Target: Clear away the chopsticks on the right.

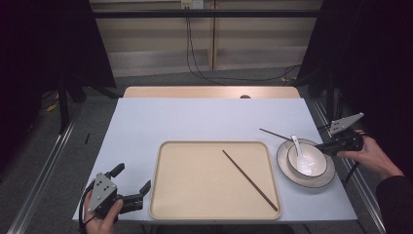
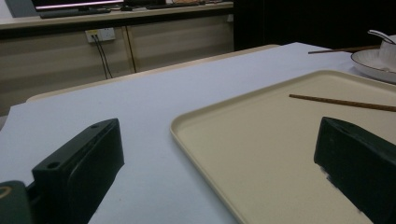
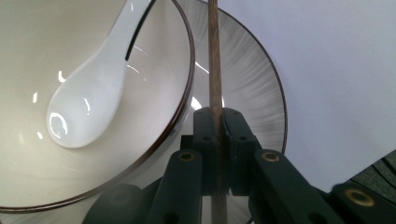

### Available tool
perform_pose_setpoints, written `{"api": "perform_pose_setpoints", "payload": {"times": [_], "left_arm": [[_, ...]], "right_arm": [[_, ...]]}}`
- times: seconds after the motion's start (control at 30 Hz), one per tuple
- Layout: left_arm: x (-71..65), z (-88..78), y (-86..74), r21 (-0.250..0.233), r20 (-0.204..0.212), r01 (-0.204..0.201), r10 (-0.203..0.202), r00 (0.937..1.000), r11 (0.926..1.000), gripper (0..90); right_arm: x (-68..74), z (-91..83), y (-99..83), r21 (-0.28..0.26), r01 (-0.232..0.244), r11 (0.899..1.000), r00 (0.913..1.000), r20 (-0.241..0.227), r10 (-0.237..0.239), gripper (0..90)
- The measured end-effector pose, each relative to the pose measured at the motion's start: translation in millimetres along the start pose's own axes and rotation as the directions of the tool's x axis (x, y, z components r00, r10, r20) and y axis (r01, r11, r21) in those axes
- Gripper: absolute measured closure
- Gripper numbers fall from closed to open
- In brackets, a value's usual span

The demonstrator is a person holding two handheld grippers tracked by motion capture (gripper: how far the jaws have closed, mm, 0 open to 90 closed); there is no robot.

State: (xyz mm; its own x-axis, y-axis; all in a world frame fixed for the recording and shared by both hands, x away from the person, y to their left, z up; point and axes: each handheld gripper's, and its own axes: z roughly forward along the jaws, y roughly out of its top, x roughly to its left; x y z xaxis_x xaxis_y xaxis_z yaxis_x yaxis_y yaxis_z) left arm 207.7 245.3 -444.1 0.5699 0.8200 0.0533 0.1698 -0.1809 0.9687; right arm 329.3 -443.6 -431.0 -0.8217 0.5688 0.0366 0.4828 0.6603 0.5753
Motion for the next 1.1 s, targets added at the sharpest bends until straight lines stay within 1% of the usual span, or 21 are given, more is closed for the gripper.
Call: {"api": "perform_pose_setpoints", "payload": {"times": [0.03,0.07,0.13,0.23,0.3,0.33,0.37,0.4,0.43,0.53,0.6,0.63,0.7,0.77,0.83,0.87,0.93,1.0,1.03,1.07,1.1], "left_arm": [[0.4,0.1,0.0,0.001,0.005,-0.003,0.003,1.0000,1.0000,1.4],[0.6,0.2,0.0,0.001,0.007,-0.004,0.004,1.0000,1.0000,1.4],[-0.3,0.2,0.0,-0.001,-0.002,-0.001,0.001,1.0000,1.0000,1.4],[0.3,-0.3,0.2,-0.004,0.006,-0.009,0.009,0.9999,0.9999,1.3],[0.0,-0.7,0.0,-0.004,0.005,-0.005,0.005,1.0000,1.0000,1.3],[0.0,-0.8,0.1,-0.005,0.006,-0.006,0.006,1.0000,1.0000,1.3],[0.0,-1.0,0.1,-0.005,0.008,-0.010,0.010,0.9999,0.9999,1.4],[0.2,-1.1,0.2,-0.002,0.008,-0.014,0.014,0.9999,0.9999,1.3],[0.4,-1.0,0.2,-0.004,0.014,-0.015,0.015,0.9998,0.9999,1.3],[-0.2,-0.9,0.2,-0.007,0.012,-0.010,0.010,0.9999,0.9999,1.3],[0.1,-0.9,0.2,-0.007,0.014,-0.012,0.012,0.9998,0.9999,1.3],[-0.1,-1.0,0.3,-0.006,0.008,-0.011,0.011,0.9999,0.9999,1.3],[0.1,-0.8,0.3,-0.007,0.016,-0.009,0.009,0.9998,0.9999,1.3],[0.1,-1.1,0.5,-0.008,0.012,-0.011,0.011,0.9999,0.9999,1.3],[-0.6,-1.5,0.7,-0.011,0.012,-0.007,0.007,0.9999,0.9999,1.3],[-0.7,-1.6,0.7,-0.012,0.012,-0.006,0.006,0.9999,0.9999,1.4],[-1.0,-2.5,1.0,-0.011,0.004,-0.009,0.009,0.9999,0.9999,1.3],[-1.2,-2.3,0.8,-0.014,0.010,-0.003,0.003,0.9999,0.9999,1.3],[-1.0,-2.3,0.8,-0.015,0.016,-0.004,0.004,0.9999,0.9999,1.3],[-1.0,-2.4,0.8,-0.018,0.014,-0.004,0.004,0.9999,0.9998,1.4],[-0.6,-2.3,0.9,-0.015,0.016,-0.008,0.008,0.9998,0.9999,1.4]], "right_arm": [[0.4,-2.0,-0.1,-0.007,-0.013,1.000,0.9999,0.007,0.013,85.0],[-0.3,-3.8,0.0,-0.019,-0.011,1.000,0.9999,0.013,0.011,85.1],[-0.8,-9.3,0.7,-0.051,-0.021,0.998,0.9995,0.022,0.022,85.0],[-1.5,-18.1,1.5,-0.084,-0.048,0.995,0.9972,0.053,0.053,85.1],[-1.8,-22.7,1.0,-0.103,-0.075,0.992,0.9949,0.060,0.081,85.1],[-0.8,-26.1,0.6,-0.111,-0.102,0.989,0.9917,0.068,0.109,85.1],[-0.9,-28.2,0.3,-0.117,-0.104,0.988,0.9909,0.072,0.113,85.1],[0.6,-31.2,-0.2,-0.134,-0.122,0.983,0.9887,0.071,0.133,85.1],[1.3,-32.7,-0.4,-0.147,-0.130,0.981,0.9875,0.070,0.141,85.1],[7.3,-39.1,-0.3,-0.174,-0.159,0.972,0.9830,0.064,0.172,85.1],[11.9,-42.1,0.4,-0.181,-0.169,0.969,0.9819,0.053,0.182,85.1],[14.0,-43.2,0.9,-0.182,-0.179,0.967,0.9802,0.051,0.191,85.1],[19.8,-46.0,2.1,-0.185,-0.198,0.962,0.9768,0.044,0.210,85.2],[26.2,-48.7,3.2,-0.206,-0.217,0.954,0.9726,0.038,0.229,85.2],[32.5,-51.1,3.6,-0.242,-0.221,0.945,0.9681,0.062,0.243,85.2],[35.5,-52.2,3.5,-0.262,-0.231,0.937,0.9639,0.070,0.257,85.2],[41.0,-53.3,3.7,-0.278,-0.247,0.928,0.9572,0.078,0.279,85.3],[46.3,-52.4,3.9,-0.286,-0.256,0.923,0.9537,0.080,0.290,85.3],[50.0,-51.9,4.0,-0.290,-0.266,0.919,0.9495,0.085,0.302,85.3],[53.1,-50.8,4.3,-0.294,-0.268,0.918,0.9486,0.085,0.305,85.3],[58.2,-50.4,4.7,-0.296,-0.280,0.913,0.9434,0.091,0.319,85.3]]}}
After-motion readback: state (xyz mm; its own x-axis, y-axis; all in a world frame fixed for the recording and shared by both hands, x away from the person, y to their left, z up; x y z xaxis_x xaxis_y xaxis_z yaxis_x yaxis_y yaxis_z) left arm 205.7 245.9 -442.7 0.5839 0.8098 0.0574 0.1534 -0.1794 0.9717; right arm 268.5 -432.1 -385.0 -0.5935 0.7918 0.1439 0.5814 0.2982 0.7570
